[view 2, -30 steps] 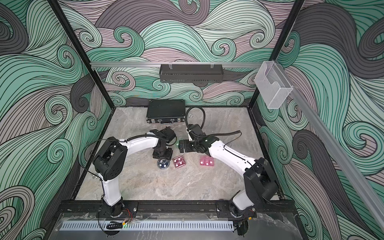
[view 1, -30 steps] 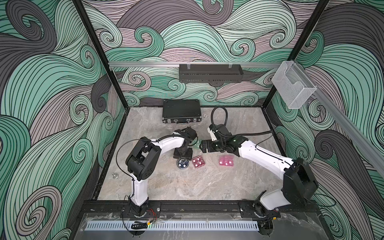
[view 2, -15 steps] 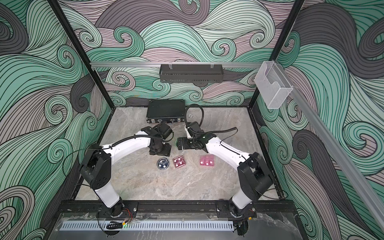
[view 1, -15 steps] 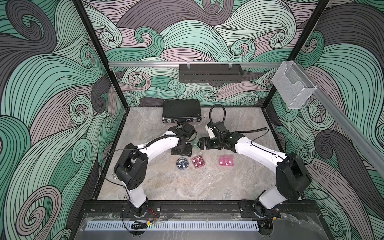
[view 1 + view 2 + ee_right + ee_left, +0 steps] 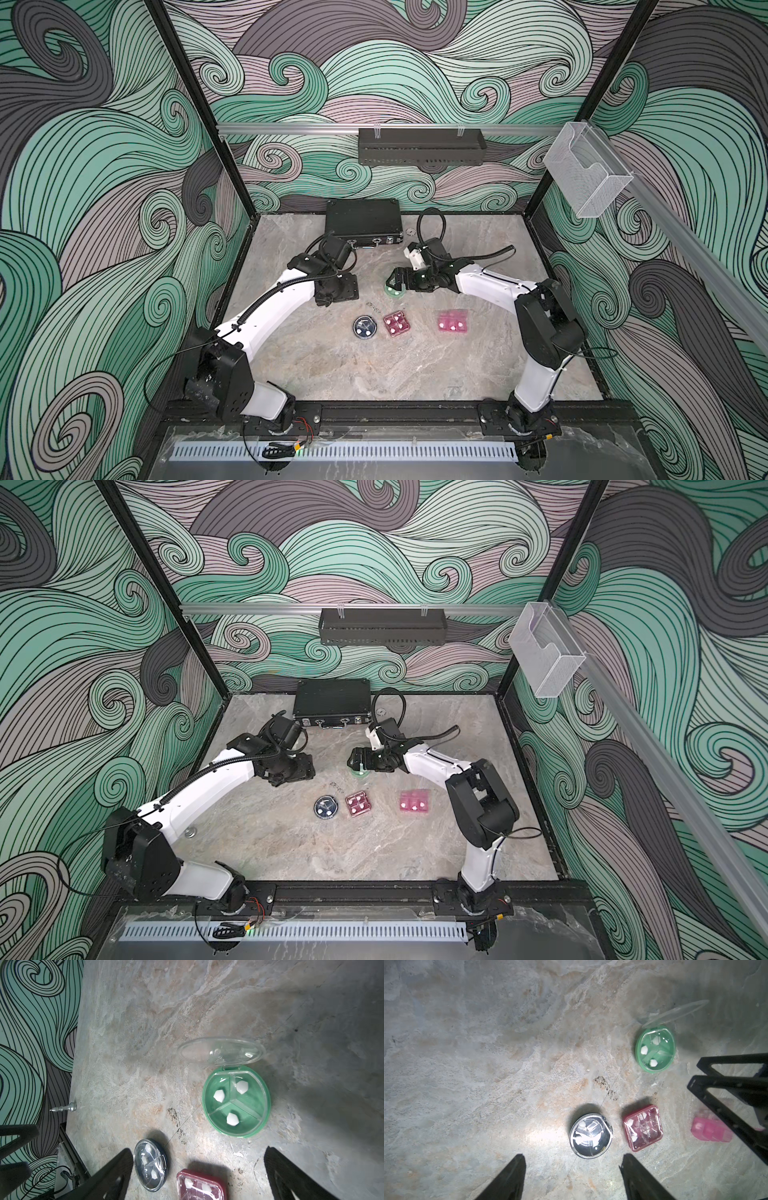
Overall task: Close pillboxes
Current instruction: Move the pillbox to the center of the board.
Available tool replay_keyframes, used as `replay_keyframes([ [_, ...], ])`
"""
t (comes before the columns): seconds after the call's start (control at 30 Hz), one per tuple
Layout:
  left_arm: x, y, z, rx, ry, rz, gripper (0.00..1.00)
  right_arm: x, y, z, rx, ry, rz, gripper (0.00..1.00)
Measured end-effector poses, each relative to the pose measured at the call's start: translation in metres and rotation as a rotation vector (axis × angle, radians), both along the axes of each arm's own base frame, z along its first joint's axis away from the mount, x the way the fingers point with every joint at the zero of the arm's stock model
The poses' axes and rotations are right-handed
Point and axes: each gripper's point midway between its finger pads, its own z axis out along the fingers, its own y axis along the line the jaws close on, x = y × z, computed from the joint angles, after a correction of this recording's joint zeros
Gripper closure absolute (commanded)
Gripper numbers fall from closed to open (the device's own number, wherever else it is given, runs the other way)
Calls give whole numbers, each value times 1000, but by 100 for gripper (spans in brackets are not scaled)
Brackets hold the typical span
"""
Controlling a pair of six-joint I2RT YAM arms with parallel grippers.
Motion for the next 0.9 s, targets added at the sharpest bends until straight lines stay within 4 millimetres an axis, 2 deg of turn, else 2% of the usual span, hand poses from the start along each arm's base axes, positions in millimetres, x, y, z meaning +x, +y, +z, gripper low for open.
replay_keyframes([
  [0.3,-1,1,9,-41,-15,8,27,19,5,-11,-44,-27,18,0],
  [0.63,-2,-2,9,-57,-8,4,27,14,0,-46,-107,41,26,0],
  [0.9,-2,-4,5,-62,8,5,27,8,15,-42,-91,34,57,0],
])
